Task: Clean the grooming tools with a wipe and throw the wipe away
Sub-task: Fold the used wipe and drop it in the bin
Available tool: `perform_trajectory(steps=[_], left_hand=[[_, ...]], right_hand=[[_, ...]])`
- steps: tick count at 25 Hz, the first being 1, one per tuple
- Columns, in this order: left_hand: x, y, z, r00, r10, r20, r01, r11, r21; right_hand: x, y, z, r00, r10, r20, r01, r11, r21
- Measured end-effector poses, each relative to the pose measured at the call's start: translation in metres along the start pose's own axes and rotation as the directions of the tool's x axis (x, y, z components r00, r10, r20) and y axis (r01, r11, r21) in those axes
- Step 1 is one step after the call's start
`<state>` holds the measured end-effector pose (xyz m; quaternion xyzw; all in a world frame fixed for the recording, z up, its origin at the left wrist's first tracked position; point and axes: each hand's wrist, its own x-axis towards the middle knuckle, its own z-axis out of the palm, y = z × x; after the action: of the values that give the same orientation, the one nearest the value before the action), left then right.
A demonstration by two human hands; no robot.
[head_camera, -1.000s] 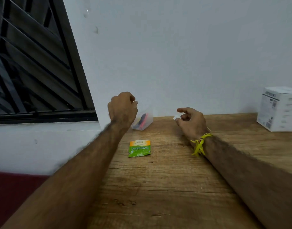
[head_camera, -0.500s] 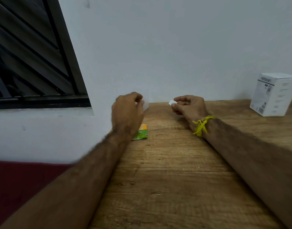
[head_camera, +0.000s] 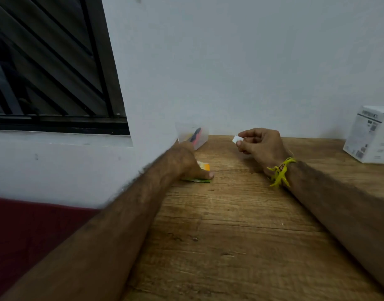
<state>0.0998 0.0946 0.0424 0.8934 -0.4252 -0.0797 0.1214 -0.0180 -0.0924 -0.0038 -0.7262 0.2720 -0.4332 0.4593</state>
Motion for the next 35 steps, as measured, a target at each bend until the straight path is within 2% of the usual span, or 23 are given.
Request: perform_trajectory(steps=[3, 7, 10, 14, 19, 23, 28, 32, 35], left_hand=[[0.004, 0.005, 0.01, 0.992, 0.046, -0.116, -0.065, 0.985, -0.163], [0.007, 0.009, 0.024, 0.935, 0.183, -0.304, -0.278, 0.91, -0.307], [0.008, 0.015, 0.031, 0.89, 0.244, -0.386, -0.388, 0.849, -0.358], [0.011, 0.022, 0.04, 0.826, 0.342, -0.448, -0.505, 0.802, -0.319], [0.014, 0.025, 0.041, 0.76, 0.308, -0.573, -0.573, 0.733, -0.367], [0.017, 0.022, 0.037, 0.692, 0.214, -0.689, -0.613, 0.679, -0.404], [0.02, 0.018, 0.039, 0.634, 0.192, -0.749, -0.577, 0.763, -0.293], [0.021, 0.017, 0.042, 0.683, 0.289, -0.671, -0.629, 0.699, -0.339], [0.025, 0.013, 0.04, 0.648, 0.353, -0.675, -0.638, 0.735, -0.229]], right_hand=[[-0.001, 0.0, 0.001, 1.0, -0.012, -0.011, 0.012, 1.0, -0.003], [-0.002, -0.003, 0.003, 0.999, -0.031, -0.035, 0.031, 0.999, 0.01], [-0.004, -0.006, 0.002, 0.997, -0.061, -0.043, 0.06, 0.998, -0.03], [-0.011, -0.012, 0.005, 0.991, -0.096, -0.096, 0.094, 0.995, -0.017], [-0.018, -0.011, 0.001, 0.988, -0.118, -0.097, 0.123, 0.991, 0.049], [-0.017, -0.011, -0.001, 0.973, -0.149, -0.176, 0.178, 0.971, 0.161], [-0.026, -0.02, 0.01, 0.948, -0.204, -0.244, 0.261, 0.938, 0.227], [-0.033, -0.025, 0.011, 0.94, -0.229, -0.253, 0.292, 0.923, 0.251], [-0.035, -0.031, 0.01, 0.934, -0.25, -0.254, 0.317, 0.908, 0.274]])
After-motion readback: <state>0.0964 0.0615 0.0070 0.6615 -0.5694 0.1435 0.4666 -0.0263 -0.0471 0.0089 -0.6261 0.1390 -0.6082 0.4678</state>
